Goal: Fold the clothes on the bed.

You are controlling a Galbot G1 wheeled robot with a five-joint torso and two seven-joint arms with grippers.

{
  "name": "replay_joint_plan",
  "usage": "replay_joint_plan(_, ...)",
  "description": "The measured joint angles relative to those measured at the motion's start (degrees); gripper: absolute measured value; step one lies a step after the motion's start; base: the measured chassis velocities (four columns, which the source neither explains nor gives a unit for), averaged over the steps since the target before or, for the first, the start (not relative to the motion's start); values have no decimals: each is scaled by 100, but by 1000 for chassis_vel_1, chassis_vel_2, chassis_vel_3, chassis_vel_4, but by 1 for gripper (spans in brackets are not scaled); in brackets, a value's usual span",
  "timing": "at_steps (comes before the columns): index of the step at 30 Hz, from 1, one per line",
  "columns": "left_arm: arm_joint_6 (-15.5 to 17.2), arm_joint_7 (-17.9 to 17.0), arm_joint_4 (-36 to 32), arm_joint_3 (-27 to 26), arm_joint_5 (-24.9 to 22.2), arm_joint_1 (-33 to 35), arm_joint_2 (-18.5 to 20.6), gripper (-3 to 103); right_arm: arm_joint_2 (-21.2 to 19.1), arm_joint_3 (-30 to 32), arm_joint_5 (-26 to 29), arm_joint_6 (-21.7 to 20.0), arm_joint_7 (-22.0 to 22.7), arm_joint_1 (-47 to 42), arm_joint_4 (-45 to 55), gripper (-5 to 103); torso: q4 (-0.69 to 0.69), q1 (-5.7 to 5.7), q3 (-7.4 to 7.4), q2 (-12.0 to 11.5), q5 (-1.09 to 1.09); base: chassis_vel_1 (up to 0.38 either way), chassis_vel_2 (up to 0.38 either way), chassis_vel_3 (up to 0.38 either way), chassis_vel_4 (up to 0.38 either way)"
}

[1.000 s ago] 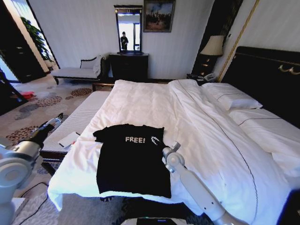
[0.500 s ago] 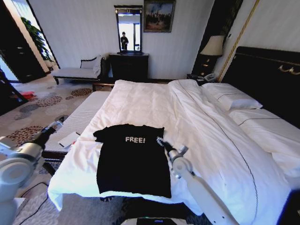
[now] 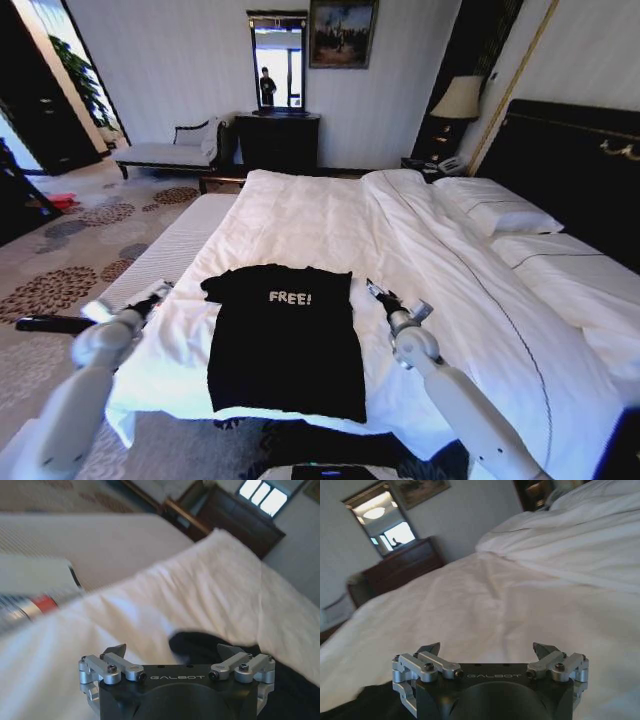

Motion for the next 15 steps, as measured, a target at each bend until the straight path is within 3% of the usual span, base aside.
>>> replay_joint_plan(7, 48, 298, 135, 367, -119, -24, -216, 100, 203, 46, -264, 119, -60, 174, -287, 100, 7, -1, -1, 0, -1, 0, 0, 0, 0)
replay_joint_plan(9, 55, 491, 13, 372, -139, 99, -301, 100, 339, 22, -282, 159, -143, 242, -256, 100, 7, -1, -2, 0, 0, 0, 0, 0, 0)
replay_joint_plan(15, 65, 577, -163, 154, -207, 378, -485, 100, 386, -97, -203, 157, -113, 255, 33, 100, 6, -1, -2, 0, -1, 0, 0, 0, 0)
